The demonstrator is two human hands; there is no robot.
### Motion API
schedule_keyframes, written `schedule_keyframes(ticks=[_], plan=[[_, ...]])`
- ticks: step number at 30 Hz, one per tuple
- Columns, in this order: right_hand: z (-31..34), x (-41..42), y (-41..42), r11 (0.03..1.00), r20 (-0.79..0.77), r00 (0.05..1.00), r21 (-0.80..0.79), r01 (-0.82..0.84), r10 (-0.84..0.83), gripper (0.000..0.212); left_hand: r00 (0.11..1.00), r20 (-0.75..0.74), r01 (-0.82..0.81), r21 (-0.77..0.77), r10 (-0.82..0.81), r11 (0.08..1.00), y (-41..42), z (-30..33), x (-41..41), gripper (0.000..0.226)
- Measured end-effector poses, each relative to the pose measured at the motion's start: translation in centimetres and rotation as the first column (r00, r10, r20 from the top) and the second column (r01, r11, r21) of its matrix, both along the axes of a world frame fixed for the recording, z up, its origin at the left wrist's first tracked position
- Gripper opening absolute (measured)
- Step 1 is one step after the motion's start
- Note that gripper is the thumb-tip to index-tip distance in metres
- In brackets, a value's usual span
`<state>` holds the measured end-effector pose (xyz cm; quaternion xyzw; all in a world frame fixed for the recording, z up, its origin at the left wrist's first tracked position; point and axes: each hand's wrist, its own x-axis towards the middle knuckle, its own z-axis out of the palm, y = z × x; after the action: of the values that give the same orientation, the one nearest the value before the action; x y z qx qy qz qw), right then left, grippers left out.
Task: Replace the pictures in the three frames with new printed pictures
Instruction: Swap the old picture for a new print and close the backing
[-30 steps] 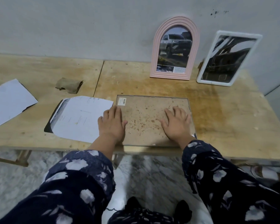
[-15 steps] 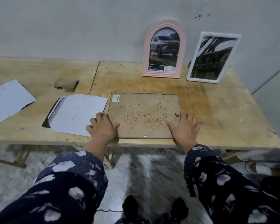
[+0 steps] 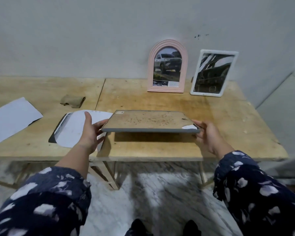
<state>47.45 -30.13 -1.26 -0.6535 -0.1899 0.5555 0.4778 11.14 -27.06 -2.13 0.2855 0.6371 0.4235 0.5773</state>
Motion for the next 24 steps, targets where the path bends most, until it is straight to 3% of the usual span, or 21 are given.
schedule_keyframes(ticks=[3,8,14,19,22,24], plan=[[0.7,-0.1,-0.1,0.998,-0.011,1.0,0.059,-0.001,0.002,0.036,0.998,0.044,-0.048,0.072,0.045,0.996,0.1,1.2,0.2,0.076],[2.3,-0.8,0.6,0.99,0.224,0.974,0.141,-0.002,-0.03,0.034,1.0,0.012,-0.029,0.221,0.027,0.975,1.2,3.2,2.4,0.067],[3.5,-1.7,1.7,0.981,0.207,0.975,0.187,0.042,-0.081,0.029,0.995,-0.104,0.039,0.287,-0.009,0.957,2.8,3.6,4.7,0.062],[1.8,-2.3,2.1,0.994,0.305,0.949,0.086,0.062,-0.085,0.028,0.98,-0.187,0.093,0.164,-0.062,0.982,3.5,1.6,4.5,0.098],[0.1,-2.4,2.9,0.999,0.348,0.936,0.026,0.037,-0.043,0.051,0.968,-0.243,0.093,0.121,-0.061,0.988,4.1,-0.3,4.3,0.109],[-0.9,-2.4,3.8,1.0,0.375,0.927,-0.006,0.027,-0.023,0.056,0.953,-0.293,0.112,0.09,-0.081,0.99,4.3,-1.4,4.3,0.113]])
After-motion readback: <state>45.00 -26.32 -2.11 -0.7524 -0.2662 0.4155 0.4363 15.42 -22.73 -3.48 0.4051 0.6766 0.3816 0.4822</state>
